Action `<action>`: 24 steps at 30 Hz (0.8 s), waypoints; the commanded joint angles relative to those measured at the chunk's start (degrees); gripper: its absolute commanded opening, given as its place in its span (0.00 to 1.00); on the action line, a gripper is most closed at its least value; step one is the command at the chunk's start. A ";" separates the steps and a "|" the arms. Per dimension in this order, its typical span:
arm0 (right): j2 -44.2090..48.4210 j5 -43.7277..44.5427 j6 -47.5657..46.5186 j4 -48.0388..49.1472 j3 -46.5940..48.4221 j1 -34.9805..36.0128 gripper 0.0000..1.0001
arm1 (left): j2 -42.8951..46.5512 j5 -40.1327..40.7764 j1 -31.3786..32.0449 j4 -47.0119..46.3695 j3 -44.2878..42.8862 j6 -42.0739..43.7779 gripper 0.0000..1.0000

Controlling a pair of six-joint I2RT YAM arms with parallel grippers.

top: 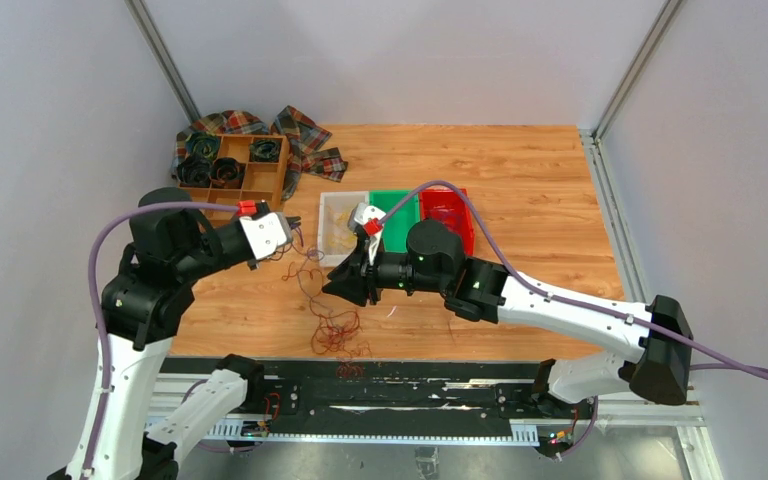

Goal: Untangle the cables
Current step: Untie the cable.

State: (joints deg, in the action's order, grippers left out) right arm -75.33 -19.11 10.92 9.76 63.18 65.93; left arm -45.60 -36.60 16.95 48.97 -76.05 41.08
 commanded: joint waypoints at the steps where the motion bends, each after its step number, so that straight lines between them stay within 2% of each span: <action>1: 1.58 3.81 4.37 7.37 -2.19 -0.60 0.37 | -0.24 0.77 -0.08 -3.96 -2.84 -0.86 0.01; 4: 1.74 5.28 5.23 8.91 -3.19 -0.72 0.42 | -0.41 -0.46 -0.08 -2.59 -3.85 -0.60 0.01; 10: 3.34 9.02 5.76 9.46 -5.09 -1.05 0.44 | 0.47 -0.94 -0.10 -2.12 -4.06 0.14 0.01; 16: 4.36 13.73 5.69 9.43 -6.27 -2.12 0.50 | 0.05 -1.73 -0.08 -2.17 -6.41 2.09 0.01; 19: 2.09 12.11 5.33 11.16 -6.42 -2.12 0.59 | -2.38 -2.56 -0.08 -2.20 -10.75 2.28 0.01; 24: -3.20 6.95 2.35 15.61 -7.89 -1.35 0.68 | -7.63 -2.58 -0.08 -2.19 -18.55 2.68 0.01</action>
State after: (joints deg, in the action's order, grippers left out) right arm -75.07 -9.10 15.84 20.84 57.12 64.23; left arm -49.89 -38.22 16.95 47.83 -89.65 42.85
